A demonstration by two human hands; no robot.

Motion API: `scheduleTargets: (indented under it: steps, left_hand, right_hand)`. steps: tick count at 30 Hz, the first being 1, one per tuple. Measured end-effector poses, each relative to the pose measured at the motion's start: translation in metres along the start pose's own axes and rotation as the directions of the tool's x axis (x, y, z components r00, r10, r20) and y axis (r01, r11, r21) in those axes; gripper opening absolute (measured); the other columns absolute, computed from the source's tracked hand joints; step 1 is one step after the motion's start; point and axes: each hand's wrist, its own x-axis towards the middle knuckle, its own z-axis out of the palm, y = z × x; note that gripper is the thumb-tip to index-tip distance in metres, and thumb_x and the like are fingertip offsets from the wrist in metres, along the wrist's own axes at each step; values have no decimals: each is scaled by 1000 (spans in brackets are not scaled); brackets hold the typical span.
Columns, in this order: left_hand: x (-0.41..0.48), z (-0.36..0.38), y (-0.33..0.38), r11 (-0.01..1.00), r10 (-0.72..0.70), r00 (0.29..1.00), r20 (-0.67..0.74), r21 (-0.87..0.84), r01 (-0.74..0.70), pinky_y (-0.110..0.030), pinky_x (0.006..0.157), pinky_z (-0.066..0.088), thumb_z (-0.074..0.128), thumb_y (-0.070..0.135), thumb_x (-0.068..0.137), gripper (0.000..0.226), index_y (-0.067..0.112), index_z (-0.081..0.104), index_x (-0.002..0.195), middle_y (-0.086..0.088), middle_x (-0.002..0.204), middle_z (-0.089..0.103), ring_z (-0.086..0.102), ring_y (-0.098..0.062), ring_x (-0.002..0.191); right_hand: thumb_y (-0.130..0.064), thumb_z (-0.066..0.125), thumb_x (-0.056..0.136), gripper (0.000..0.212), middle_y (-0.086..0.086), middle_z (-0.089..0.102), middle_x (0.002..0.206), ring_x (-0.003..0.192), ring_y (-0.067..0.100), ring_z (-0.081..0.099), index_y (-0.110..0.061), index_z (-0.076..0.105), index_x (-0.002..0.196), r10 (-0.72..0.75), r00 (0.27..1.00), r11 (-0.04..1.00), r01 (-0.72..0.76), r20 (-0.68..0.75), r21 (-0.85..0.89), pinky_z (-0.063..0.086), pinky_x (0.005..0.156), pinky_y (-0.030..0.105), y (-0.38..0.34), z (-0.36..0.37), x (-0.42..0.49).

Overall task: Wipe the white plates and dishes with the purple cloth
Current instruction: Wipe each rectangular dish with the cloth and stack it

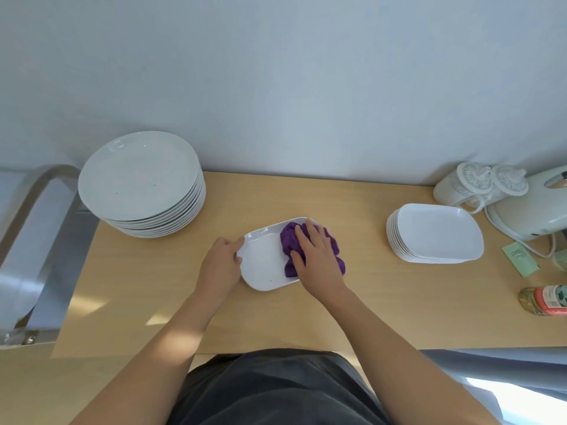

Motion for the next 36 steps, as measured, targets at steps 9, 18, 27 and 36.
scheduleTargets:
  steps: [9,18,27,36]
  left_hand:
    - [7,1,-8,994,29,999,-35,-108,-33,-26,83,42,53,4,93,46,21,60,135,-1,104,53,57,-20,95]
    - [8,3,-17,966,3,999,-35,-257,-12,-24,83,39,59,3,92,48,25,59,135,-3,106,57,55,-17,92]
    - [9,14,-25,865,-92,993,-67,-499,46,-44,99,51,63,4,88,39,24,71,121,-1,107,72,66,-20,102]
    - [10,19,-30,848,-109,992,-58,-527,63,-44,95,54,58,0,86,45,31,74,113,8,103,72,67,-17,102]
  right_hand:
    - [-7,55,84,65,8,45,152,135,31,45,-28,51,146,-184,982,981,186,-33,57,39,112,47,-34,31,-14]
    - [1,49,86,77,16,10,166,151,41,9,-17,29,157,227,962,974,-224,-150,34,10,122,57,-34,31,4]
    - [-7,55,84,62,-3,43,153,146,30,28,-27,52,142,-218,973,974,211,74,84,15,123,51,-45,40,-15]
    - [-7,57,70,48,-7,65,124,117,21,57,-23,72,113,-180,974,982,186,-138,32,46,102,41,20,2,-24]
